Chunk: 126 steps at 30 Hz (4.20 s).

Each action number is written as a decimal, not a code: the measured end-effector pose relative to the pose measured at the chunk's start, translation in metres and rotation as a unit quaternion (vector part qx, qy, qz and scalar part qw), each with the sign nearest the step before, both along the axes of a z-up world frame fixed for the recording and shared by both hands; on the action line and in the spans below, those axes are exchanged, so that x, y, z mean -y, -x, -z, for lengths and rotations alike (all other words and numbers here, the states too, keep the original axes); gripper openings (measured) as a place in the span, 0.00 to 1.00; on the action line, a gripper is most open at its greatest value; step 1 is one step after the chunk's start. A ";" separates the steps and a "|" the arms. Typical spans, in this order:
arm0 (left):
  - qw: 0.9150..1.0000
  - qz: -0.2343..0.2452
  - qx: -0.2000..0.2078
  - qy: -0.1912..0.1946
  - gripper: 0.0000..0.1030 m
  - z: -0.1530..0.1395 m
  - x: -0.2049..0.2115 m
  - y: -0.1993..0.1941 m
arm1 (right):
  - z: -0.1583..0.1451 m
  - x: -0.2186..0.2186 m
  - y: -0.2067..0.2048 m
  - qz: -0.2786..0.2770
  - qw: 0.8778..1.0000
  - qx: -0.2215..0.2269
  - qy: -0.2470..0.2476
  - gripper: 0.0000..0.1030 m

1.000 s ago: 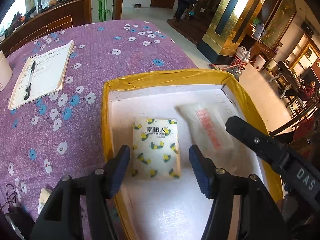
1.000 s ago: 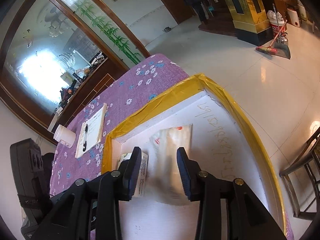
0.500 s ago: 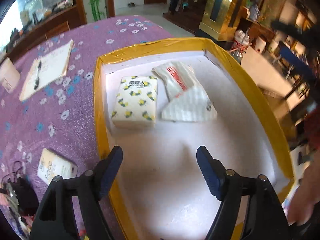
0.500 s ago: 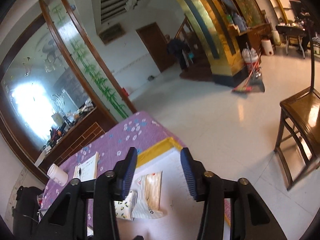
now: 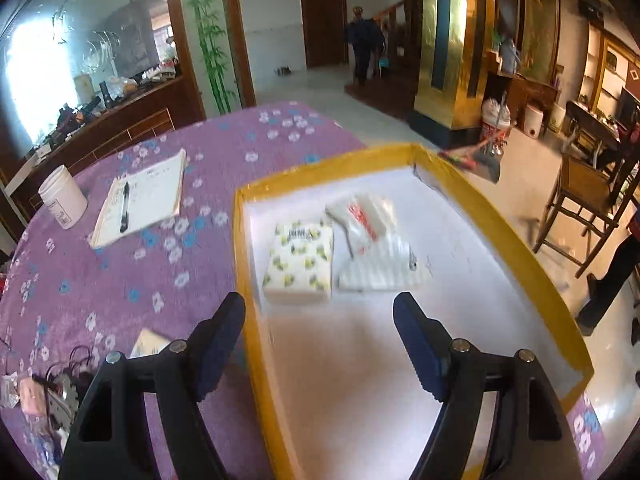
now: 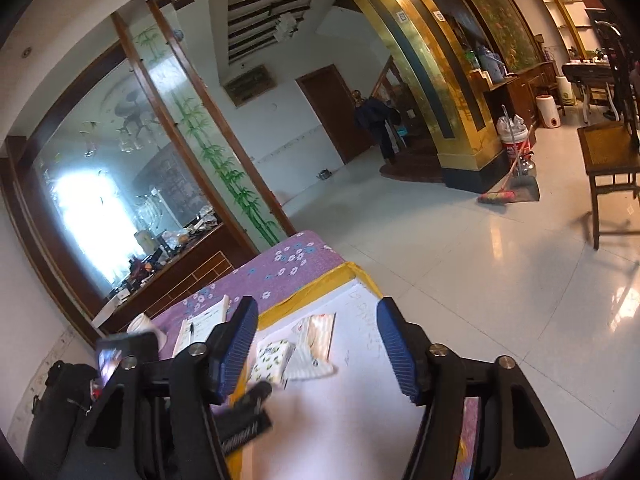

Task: Organize soft objects
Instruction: 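Open both tools to drop the two tissue packs into the tray, then move both tools from the tray back to the items on the table, then grasp the white cloth with the left tool while the right tool grasps the black snack bag, then carry the white cloth with the left tool over the tray while the right carries the black bag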

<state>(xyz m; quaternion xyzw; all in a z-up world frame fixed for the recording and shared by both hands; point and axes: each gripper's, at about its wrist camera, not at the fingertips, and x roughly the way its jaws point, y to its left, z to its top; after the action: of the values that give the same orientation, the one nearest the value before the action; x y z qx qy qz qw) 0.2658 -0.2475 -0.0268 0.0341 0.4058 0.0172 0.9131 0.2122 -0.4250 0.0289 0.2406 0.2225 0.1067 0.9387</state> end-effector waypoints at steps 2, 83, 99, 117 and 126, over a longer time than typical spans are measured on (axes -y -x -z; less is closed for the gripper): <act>1.000 -0.014 -0.017 -0.009 0.73 0.011 -0.001 -0.010 | 0.001 -0.002 0.014 -0.014 1.000 -0.001 0.000 0.67; 0.992 -0.096 -0.052 0.064 0.09 0.045 -0.228 0.256 | 0.097 -0.200 0.139 -0.351 0.917 -0.151 0.116 0.79; 0.985 -0.094 0.040 0.141 0.09 0.004 -0.271 0.291 | 0.123 -0.220 0.119 -0.338 0.915 -0.208 0.077 0.79; 0.983 -0.075 0.062 0.156 0.09 0.003 -0.260 0.287 | 0.104 -0.217 0.123 -0.316 0.935 -0.147 0.062 0.43; 0.981 -0.073 0.085 0.156 0.09 -0.014 -0.248 0.287 | 0.078 -0.206 0.147 -0.324 0.942 -0.067 0.054 0.43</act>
<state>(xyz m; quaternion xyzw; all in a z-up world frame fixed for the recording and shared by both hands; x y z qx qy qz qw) -0.0210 0.0004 -0.0132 -0.1396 0.3262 0.0231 0.9346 0.0654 -0.2194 -0.0493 0.1106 0.3559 0.3768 0.8480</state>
